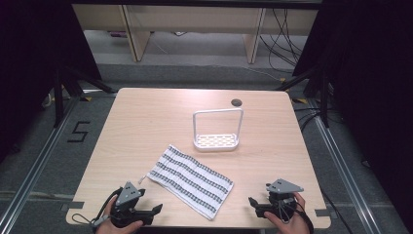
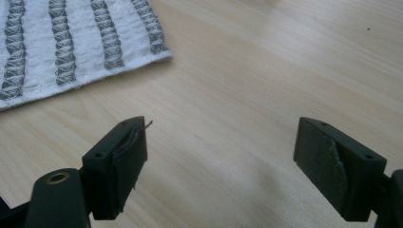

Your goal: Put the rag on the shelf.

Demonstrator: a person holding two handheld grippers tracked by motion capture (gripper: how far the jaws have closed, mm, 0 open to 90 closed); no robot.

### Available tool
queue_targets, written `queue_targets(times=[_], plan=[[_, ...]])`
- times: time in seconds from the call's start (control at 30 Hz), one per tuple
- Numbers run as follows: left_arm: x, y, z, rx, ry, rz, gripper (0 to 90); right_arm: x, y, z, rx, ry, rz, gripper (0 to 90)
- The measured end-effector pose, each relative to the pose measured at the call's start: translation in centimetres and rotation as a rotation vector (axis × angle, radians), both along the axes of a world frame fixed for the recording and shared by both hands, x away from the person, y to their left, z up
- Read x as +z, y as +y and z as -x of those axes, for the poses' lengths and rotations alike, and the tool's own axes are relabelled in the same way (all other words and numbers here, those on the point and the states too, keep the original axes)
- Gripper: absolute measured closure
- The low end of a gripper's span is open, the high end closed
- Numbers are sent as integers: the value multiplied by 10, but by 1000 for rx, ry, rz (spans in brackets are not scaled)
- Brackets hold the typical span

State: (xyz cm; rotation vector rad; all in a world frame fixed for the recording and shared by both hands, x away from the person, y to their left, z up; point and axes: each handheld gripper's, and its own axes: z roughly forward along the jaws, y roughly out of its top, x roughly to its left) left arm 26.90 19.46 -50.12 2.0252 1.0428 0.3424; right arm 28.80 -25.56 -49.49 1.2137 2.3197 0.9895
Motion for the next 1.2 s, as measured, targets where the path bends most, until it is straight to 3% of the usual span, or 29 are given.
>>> queue_targets(times=[0.13, 0.17, 0.27, 0.4, 0.47, 0.57, 0.63, 0.67, 0.7, 0.73, 0.77, 0.8, 0.83, 1.0, 1.03, 1.2], plan=[[0, -1, 0, 3, -8, 5, 170, 1, -1, 0, -4, 0, 5, 204], [0, -1, 0, -9, -5, 5, 179, 2, 1, 2, -28, 27, -12, 205], [0, -3, 1, -9, -12, 11, 196, 1, -1, 0, -5, -4, 5, 206], [0, -7, 2, 8, -14, 40, 193, 1, -1, 0, 6, -12, 12, 211], [0, -7, 2, 5, -14, 33, 187, 2, -2, -1, 2, -12, 1, 218], [1, -6, 2, -10, -10, 17, 183, 2, -4, -3, 0, -47, 7, 223], [-1, -9, 3, 6, -20, 46, 184, 2, -4, -3, 2, -37, 0, 226], [0, -9, 3, 0, -15, 41, 184, 3, -3, -2, -1, -13, -9, 227], [0, -8, 3, -17, -9, 23, 183, 3, -2, -3, 12, -23, -10, 227], [0, -11, 3, -4, -8, 43, 181, 3, -2, -4, 32, -38, -12, 227], [0, -12, 4, -8, -10, 43, 179, 4, 0, -2, 5, -15, -17, 228], [0, -13, 4, -7, -10, 53, 178, 5, 1, -4, 15, -27, -13, 230], [0, -14, 4, -13, 0, 39, 177, 4, 2, -4, 21, -31, -11, 233], [-2, -24, 6, -32, 2, 52, 175, 6, 9, -7, 46, -34, -11, 237], [-1, -24, 5, -55, 4, 27, 175, 6, 10, -8, 58, -44, -8, 239], [-2, -37, 4, -71, -2, 52, 198, 6, 18, -14, 77, -41, -19, 248]])
